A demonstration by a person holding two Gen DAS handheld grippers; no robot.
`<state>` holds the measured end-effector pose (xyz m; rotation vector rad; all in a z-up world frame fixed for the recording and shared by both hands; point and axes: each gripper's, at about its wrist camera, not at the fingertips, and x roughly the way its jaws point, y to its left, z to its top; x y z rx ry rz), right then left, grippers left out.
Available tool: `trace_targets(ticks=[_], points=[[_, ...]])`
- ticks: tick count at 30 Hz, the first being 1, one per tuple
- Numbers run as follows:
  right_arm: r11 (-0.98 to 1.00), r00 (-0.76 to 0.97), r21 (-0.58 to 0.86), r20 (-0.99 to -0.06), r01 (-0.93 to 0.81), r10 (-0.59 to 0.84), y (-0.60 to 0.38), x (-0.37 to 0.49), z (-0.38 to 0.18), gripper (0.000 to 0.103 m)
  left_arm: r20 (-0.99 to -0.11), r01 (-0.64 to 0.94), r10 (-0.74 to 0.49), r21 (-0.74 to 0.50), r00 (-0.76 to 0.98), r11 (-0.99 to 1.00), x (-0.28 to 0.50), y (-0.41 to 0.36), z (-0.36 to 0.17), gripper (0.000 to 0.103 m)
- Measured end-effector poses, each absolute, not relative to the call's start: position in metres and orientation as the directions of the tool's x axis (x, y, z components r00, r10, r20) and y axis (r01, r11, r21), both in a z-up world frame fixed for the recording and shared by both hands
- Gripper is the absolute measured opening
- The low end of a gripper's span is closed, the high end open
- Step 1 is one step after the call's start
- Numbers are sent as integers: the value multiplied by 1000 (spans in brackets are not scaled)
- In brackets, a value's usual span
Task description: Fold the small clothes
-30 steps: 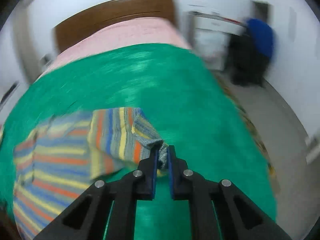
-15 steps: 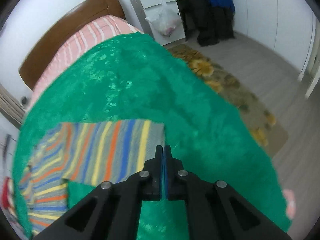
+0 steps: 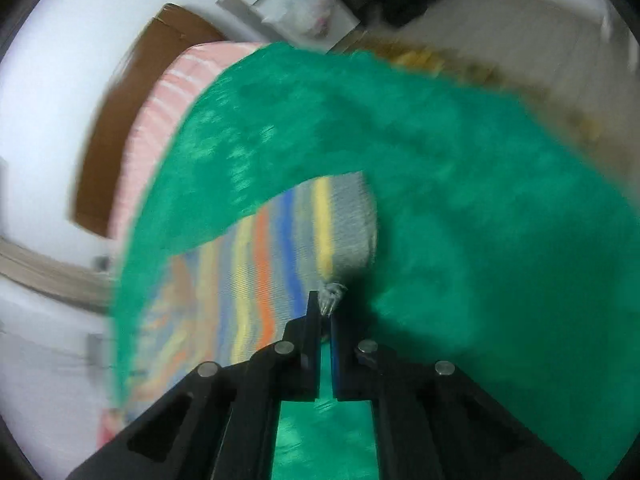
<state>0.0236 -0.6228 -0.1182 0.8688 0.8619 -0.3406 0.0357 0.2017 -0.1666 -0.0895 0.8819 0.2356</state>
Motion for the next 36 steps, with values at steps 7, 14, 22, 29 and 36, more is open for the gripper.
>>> trace_targets(ticks=[7,14,22,29,36], points=[[667,504,315,-857,675,-105,-614,12,-122,3,-761,-228,198,67,618,971,38,194,-170,102],[727,594,315,-789,610,-156,-598,-15,-99,72,-800,-204,136,18,584,979,38,204,-168,101],[839,677,248,-713,485,-181,-532,-103,-89,74,-703,384,-172,154,690,910,61,85,-65,95],[897,707,217,-695,384,-134,-465,-117,-109,74,-845,551,-160,178,510,815,147,-5,-130,85],[928,727,173,-673,331,-134,-439,-126,-120,75,-800,389,-237,-5,552,921,174,19,-123,5]])
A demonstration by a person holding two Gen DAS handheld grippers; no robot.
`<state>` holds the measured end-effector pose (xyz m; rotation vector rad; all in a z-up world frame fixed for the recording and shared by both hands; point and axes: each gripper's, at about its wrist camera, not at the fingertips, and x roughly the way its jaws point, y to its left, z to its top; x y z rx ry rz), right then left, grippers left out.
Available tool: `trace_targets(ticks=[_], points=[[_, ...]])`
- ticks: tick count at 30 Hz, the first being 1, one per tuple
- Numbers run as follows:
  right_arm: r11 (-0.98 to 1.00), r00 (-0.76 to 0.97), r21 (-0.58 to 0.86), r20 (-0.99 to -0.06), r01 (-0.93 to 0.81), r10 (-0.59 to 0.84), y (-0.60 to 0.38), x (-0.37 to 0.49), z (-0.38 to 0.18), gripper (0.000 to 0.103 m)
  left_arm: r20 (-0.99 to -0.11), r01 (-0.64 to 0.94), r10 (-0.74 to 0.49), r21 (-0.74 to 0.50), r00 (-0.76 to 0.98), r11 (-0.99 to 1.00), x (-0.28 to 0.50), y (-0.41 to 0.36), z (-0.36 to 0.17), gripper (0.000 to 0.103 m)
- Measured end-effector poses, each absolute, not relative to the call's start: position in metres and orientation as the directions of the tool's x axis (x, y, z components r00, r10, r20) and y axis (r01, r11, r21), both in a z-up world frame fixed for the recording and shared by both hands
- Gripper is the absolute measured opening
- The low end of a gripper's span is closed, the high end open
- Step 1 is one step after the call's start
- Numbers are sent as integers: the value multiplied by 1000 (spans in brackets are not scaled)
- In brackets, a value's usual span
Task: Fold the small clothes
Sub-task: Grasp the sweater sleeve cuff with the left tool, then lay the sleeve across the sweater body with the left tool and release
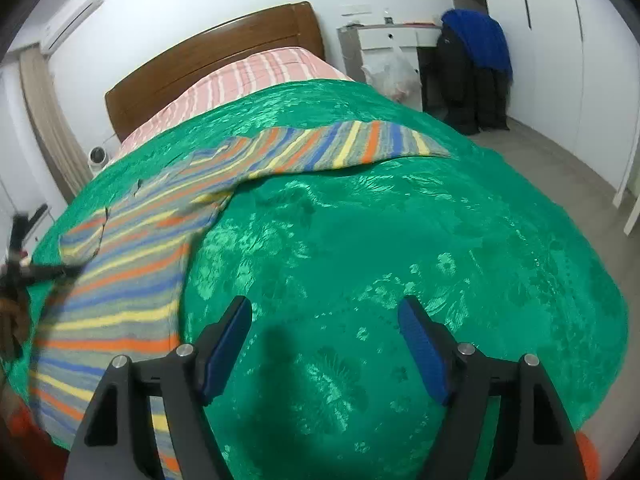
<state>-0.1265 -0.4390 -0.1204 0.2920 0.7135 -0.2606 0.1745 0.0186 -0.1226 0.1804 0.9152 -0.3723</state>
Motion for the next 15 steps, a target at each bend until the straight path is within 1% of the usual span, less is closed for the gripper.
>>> trace_targets(ticks=[1,3,4,5,7,8,9,11,15], points=[[930,728,164,-671,330,-140,-438,-128,-122,75,-778,347,-240,-30,581,937,173,29,-113,5],[930,734,163,-664,330,-143,-436,-131,-121,75,-726,219,-253,-143,640,965,176,70,-88,5],[929,736,167,-661,330,-143,-437,-131,-121,75,-700,115,-237,-217,674,969,178,103,-76,5],[928,738,172,-660,330,-140,-437,-131,-121,75,-686,39,-215,-263,695,964,180,127,-71,5],[928,741,176,-657,329,-138,-438,-131,-122,76,-674,-124,-134,-321,726,939,183,179,-69,4],[929,741,176,-658,327,-136,-439,-131,-123,77,-680,-213,-80,-336,729,917,185,209,-72,4],[929,740,174,-658,327,-137,-438,-130,-124,77,-689,-270,-53,-352,723,896,187,230,-77,4],[932,739,164,-659,324,-141,-436,-130,-126,80,-720,-379,-35,-405,693,832,190,271,-93,4],[936,739,150,-657,318,-146,-432,-128,-127,82,-770,-473,-149,-519,620,712,199,310,-136,4]])
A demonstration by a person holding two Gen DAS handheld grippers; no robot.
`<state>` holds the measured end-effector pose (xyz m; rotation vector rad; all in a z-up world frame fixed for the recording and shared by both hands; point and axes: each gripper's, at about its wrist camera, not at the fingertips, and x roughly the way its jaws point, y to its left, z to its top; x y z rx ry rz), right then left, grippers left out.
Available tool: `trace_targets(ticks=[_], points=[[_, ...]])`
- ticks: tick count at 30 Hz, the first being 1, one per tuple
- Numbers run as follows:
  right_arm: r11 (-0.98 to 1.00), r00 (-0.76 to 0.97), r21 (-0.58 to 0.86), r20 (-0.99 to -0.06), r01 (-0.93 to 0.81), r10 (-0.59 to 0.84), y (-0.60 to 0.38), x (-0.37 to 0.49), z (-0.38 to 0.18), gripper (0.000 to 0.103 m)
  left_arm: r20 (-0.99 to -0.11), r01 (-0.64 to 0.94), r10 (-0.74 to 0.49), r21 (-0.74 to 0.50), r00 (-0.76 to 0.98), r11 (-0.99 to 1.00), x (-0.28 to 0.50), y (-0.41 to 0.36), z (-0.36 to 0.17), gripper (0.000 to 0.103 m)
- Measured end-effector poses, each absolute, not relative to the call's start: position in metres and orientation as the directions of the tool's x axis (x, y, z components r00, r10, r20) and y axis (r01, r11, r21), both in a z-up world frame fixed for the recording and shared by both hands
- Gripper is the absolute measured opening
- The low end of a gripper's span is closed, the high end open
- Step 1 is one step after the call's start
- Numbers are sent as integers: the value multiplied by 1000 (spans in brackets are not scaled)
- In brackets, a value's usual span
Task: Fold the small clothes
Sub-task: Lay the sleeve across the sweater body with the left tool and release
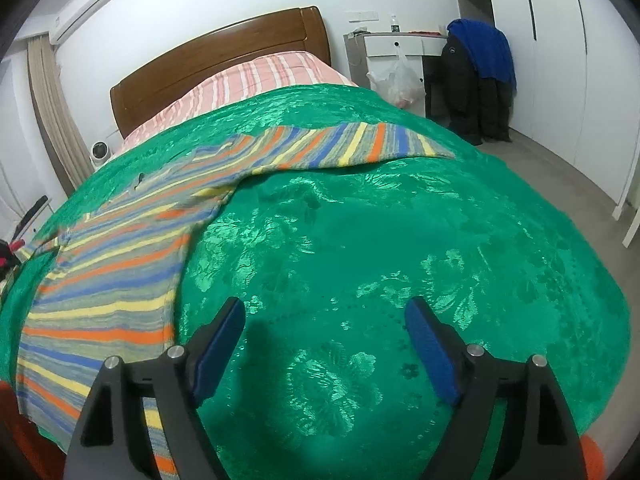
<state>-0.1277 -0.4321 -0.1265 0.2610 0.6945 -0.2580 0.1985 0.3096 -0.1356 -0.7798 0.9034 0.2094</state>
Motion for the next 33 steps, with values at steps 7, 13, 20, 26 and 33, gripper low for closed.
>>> trace_targets(ticks=[7,13,20,26,33], points=[[938,735,139,-661,318,-151,-431,-126,-129,83,-796,-591,-192,-564,573,577,174,333,-166,15],[942,732,121,-663,312,-157,-429,-123,-133,88,-793,-428,-12,-341,609,837,174,297,-105,35],[948,731,86,-659,307,-177,-422,-121,-136,91,-776,117,-418,-415,472,902,234,160,-101,58],[950,723,56,-663,306,-194,-419,-119,-139,91,-868,-44,-189,-234,459,971,262,163,-142,57],[951,727,64,-661,302,-187,-420,-121,-139,93,-850,-604,210,-150,483,783,214,324,-136,57]])
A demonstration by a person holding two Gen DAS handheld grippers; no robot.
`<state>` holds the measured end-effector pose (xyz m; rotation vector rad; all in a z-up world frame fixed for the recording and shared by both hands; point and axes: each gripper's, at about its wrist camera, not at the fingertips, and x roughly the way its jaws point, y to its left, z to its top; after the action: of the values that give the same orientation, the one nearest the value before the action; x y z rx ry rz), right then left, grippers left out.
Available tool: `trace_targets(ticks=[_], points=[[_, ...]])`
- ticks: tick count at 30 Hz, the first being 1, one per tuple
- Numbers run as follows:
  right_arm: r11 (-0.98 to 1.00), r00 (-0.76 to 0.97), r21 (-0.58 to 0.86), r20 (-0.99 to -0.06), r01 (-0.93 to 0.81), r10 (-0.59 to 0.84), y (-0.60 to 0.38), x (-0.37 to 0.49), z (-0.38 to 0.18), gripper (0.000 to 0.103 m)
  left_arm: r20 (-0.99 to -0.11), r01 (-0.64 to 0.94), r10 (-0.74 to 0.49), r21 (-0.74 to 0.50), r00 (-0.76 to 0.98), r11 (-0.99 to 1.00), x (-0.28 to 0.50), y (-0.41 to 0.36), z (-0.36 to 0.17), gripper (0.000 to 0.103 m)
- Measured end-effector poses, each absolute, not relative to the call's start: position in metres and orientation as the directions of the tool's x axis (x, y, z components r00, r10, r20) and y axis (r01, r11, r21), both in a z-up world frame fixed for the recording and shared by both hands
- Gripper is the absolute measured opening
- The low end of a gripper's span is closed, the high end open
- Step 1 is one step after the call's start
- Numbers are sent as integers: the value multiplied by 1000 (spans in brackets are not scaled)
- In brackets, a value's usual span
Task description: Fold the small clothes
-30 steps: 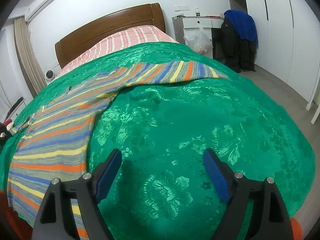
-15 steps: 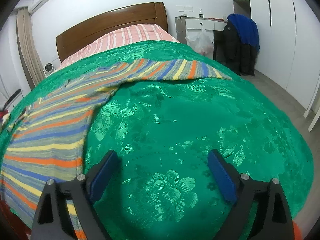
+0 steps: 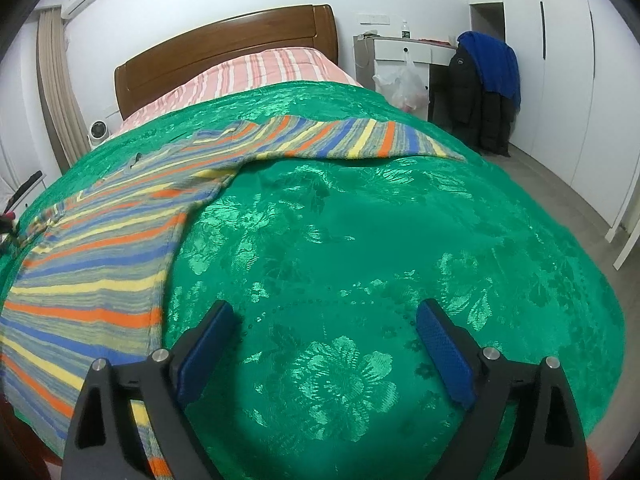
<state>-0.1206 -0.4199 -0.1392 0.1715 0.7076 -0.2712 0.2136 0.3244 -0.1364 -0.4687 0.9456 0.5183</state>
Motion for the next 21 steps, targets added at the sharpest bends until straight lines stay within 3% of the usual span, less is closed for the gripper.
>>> trace_targets(ticks=[2,5,10,11,13,15,21], points=[[951,729,64,-658,303,-188,-420,-121,-140,94,-840,-590,182,-189,511,785,195,329,-129,62],[951,730,61,-656,302,-190,-419,-120,-141,96,-825,-439,64,-231,561,868,178,294,-129,80],[952,727,34,-654,305,-209,-414,-118,-142,97,-806,-205,-88,-252,585,946,177,211,-149,92],[952,727,35,-654,305,-209,-414,-118,-142,97,-822,-188,-83,-225,563,956,184,196,-162,102],[952,728,35,-653,305,-209,-413,-119,-142,97,-837,-173,35,-71,547,982,187,166,-176,103],[952,727,33,-654,305,-210,-413,-119,-143,97,-794,-148,148,74,589,986,180,141,-178,103],[952,727,32,-653,304,-210,-413,-120,-143,98,-771,-177,150,48,619,983,182,138,-185,103]])
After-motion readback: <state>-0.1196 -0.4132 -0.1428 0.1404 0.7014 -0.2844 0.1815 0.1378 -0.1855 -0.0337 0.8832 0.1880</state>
